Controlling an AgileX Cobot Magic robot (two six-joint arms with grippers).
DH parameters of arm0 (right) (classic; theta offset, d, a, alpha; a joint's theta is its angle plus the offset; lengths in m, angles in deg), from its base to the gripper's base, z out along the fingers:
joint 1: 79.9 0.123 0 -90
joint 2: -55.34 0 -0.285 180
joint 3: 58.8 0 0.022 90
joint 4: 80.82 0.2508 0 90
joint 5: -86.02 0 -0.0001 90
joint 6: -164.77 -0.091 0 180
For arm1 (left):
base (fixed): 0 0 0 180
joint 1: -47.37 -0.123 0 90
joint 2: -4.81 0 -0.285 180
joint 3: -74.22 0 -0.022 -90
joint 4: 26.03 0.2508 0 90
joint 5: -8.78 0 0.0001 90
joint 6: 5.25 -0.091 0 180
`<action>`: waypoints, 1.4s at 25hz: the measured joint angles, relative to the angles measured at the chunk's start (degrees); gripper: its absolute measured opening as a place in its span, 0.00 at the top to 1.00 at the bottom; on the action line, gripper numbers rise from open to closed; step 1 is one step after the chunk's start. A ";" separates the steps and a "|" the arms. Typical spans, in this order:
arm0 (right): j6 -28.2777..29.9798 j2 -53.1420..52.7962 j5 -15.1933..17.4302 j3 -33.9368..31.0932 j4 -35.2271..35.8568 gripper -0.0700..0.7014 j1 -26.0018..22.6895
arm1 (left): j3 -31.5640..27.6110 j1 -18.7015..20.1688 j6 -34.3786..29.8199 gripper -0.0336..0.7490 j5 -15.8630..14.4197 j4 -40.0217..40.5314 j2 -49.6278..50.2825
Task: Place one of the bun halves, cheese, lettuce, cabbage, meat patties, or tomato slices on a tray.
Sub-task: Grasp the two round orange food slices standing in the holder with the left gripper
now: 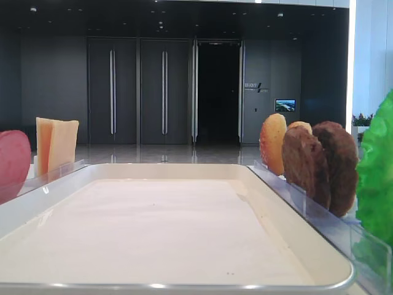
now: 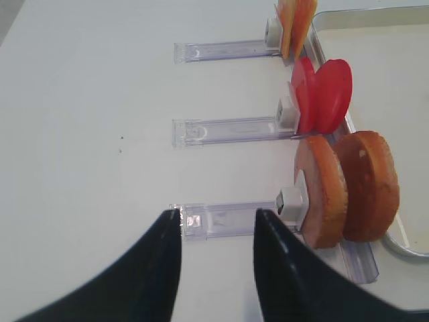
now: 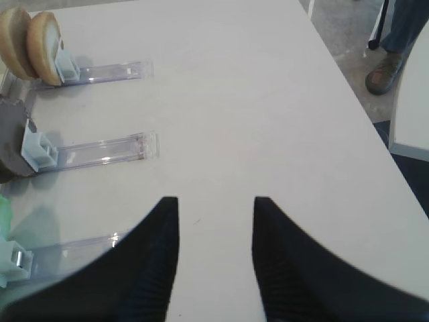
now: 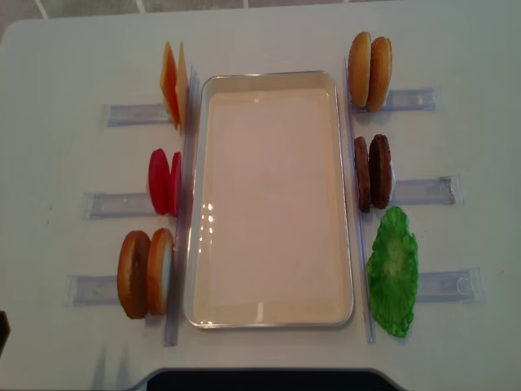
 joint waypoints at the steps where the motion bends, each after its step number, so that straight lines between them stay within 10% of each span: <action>1: 0.00 0.00 0.00 0.00 0.00 0.54 0.00 | 0.00 0.00 0.00 0.60 0.00 0.00 0.00; 23: 0.00 0.00 0.00 0.00 0.00 0.54 0.00 | 0.80 0.00 0.58 0.57 -0.39 0.00 2.03; 35: 0.00 0.00 0.00 0.00 0.00 0.54 0.00 | 12.77 0.00 5.56 0.53 -1.02 -3.31 23.67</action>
